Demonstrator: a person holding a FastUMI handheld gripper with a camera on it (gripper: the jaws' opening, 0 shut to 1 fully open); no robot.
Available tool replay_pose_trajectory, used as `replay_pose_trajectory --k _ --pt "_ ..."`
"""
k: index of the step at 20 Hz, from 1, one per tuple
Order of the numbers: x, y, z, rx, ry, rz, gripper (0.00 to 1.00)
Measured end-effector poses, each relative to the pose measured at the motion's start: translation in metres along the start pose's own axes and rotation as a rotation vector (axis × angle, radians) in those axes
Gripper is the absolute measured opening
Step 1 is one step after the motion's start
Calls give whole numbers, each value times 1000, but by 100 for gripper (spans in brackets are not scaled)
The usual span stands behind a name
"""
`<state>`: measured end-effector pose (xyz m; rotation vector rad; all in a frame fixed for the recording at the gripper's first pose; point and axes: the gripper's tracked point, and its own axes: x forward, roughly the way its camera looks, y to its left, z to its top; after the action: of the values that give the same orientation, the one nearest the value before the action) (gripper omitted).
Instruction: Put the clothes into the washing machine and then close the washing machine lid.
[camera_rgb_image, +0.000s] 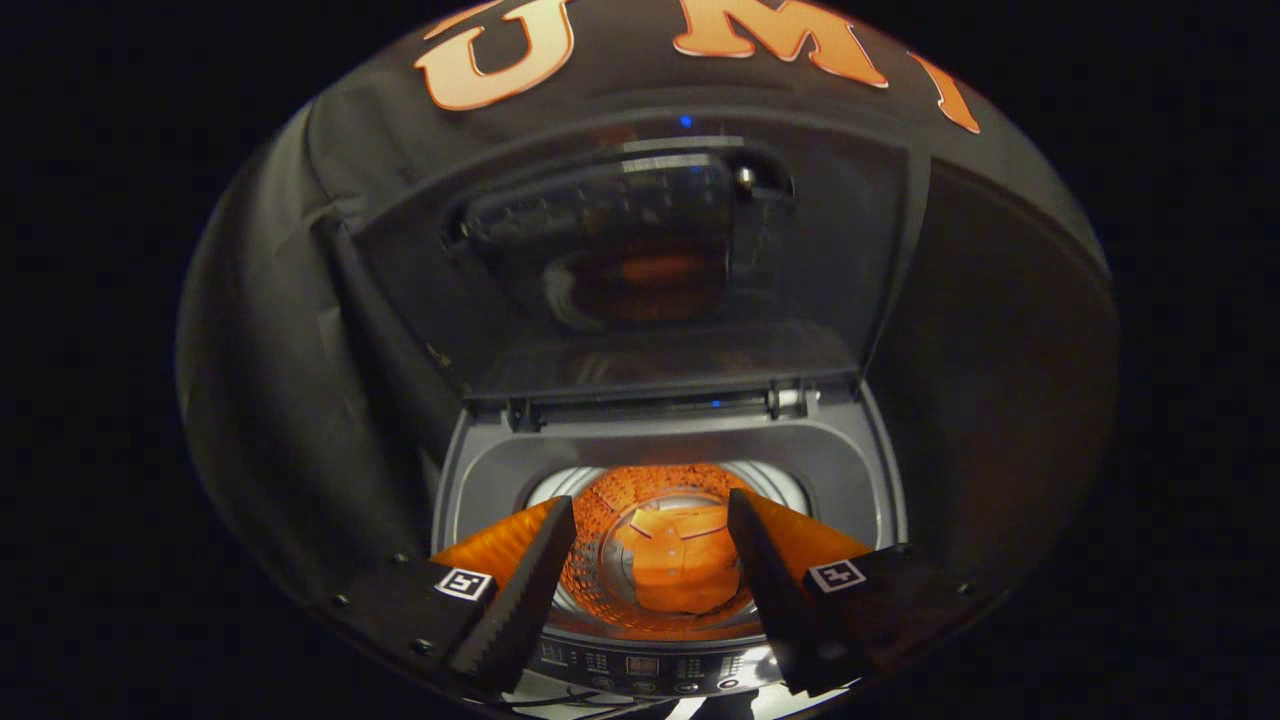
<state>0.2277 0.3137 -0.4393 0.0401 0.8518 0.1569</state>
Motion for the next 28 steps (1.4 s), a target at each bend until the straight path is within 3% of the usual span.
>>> replay_pose_trajectory --k 6,11,20,28 --pt "-44 16 93 -11 -155 36 99" --pt "-39 23 136 -43 -248 34 99" --pt "-27 21 177 -23 -320 12 99" --pt "15 16 198 -16 -318 -27 99"
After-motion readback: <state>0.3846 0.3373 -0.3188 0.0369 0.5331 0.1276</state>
